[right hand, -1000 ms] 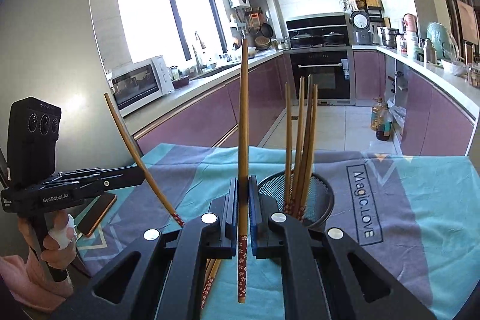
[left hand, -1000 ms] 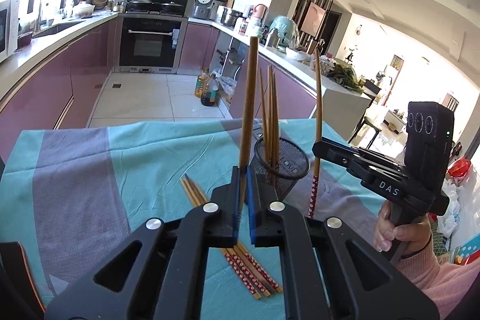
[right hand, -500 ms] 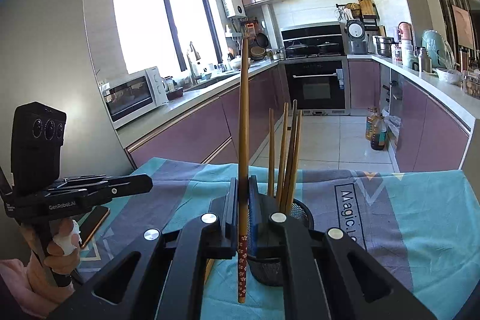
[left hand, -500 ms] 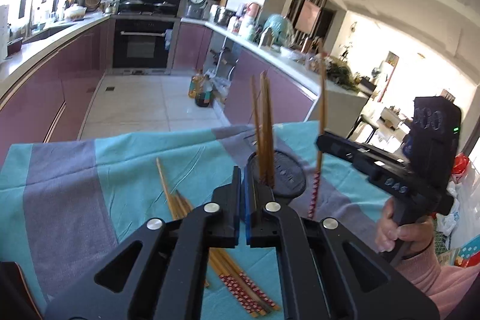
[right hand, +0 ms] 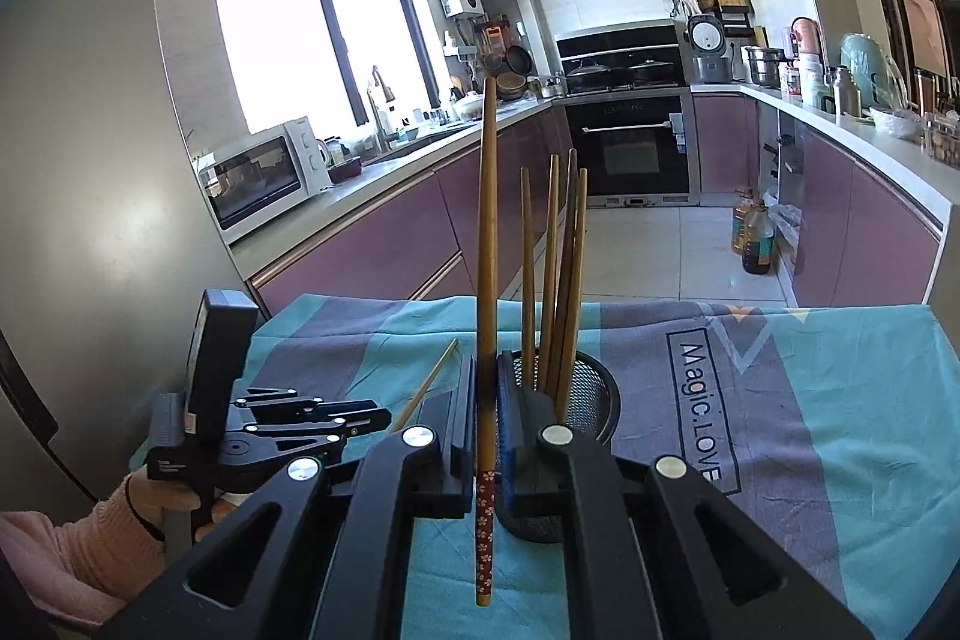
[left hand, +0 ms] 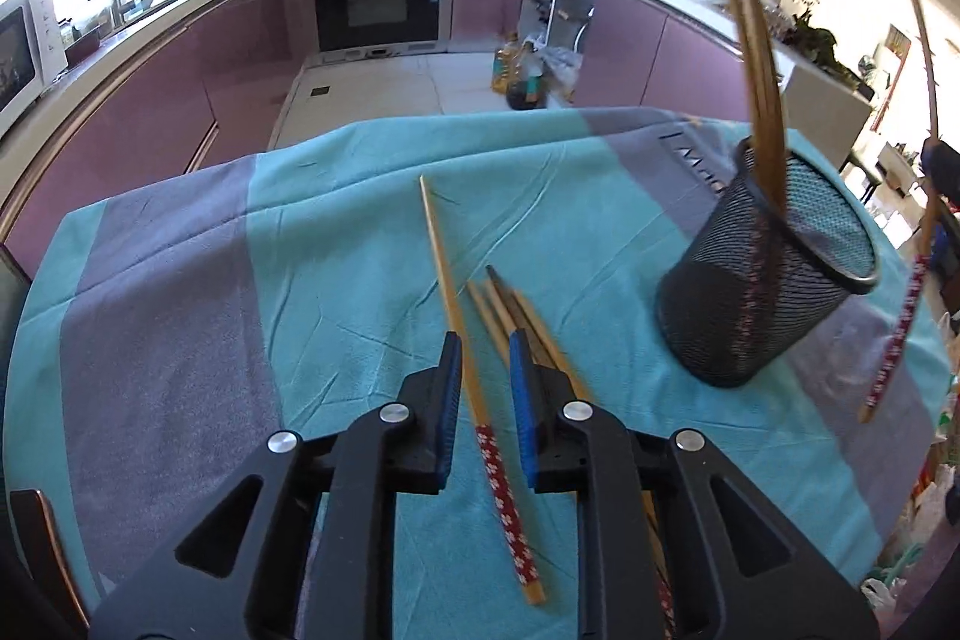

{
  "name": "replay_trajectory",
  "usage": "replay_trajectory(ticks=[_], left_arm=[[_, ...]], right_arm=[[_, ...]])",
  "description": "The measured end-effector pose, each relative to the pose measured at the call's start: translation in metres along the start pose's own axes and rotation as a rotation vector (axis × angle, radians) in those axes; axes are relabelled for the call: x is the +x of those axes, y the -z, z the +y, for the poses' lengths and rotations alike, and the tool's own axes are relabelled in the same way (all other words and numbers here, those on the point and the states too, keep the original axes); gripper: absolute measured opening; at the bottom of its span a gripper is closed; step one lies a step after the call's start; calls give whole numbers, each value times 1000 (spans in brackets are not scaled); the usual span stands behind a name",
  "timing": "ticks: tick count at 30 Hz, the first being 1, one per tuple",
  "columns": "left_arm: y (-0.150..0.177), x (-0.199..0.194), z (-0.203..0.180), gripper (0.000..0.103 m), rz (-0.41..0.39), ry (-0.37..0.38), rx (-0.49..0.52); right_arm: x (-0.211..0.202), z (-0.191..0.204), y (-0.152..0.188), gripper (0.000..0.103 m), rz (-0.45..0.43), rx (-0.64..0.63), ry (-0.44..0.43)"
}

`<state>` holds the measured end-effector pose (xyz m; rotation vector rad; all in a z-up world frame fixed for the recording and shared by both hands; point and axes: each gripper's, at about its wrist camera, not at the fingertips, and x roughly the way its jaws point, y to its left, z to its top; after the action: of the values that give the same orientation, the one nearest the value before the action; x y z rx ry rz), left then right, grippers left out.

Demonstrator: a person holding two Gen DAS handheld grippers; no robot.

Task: Organize utensils
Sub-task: 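Lift the left tool's chopstick toward the mesh cup while the right tool holds its own above it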

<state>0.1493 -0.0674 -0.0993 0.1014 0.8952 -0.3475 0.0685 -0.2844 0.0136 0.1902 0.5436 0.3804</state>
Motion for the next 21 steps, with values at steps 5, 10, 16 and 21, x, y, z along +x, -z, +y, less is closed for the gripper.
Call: replay_trajectory(ticks=[5,10,16,21], left_arm=[[-3,27,3,18,46,-37,9],[-7,40,4,14,74,-42,5],[-16,48,9,8,85,-19,-23],[-18,43,6,7,75,-6,-38]], right_arm=[[4,-1,4,6,14,6,-5],[6,-1,6,6,25,7,-8],[8,0,8,6,32,10,-12],[7,0,7,6,25,10,-9]])
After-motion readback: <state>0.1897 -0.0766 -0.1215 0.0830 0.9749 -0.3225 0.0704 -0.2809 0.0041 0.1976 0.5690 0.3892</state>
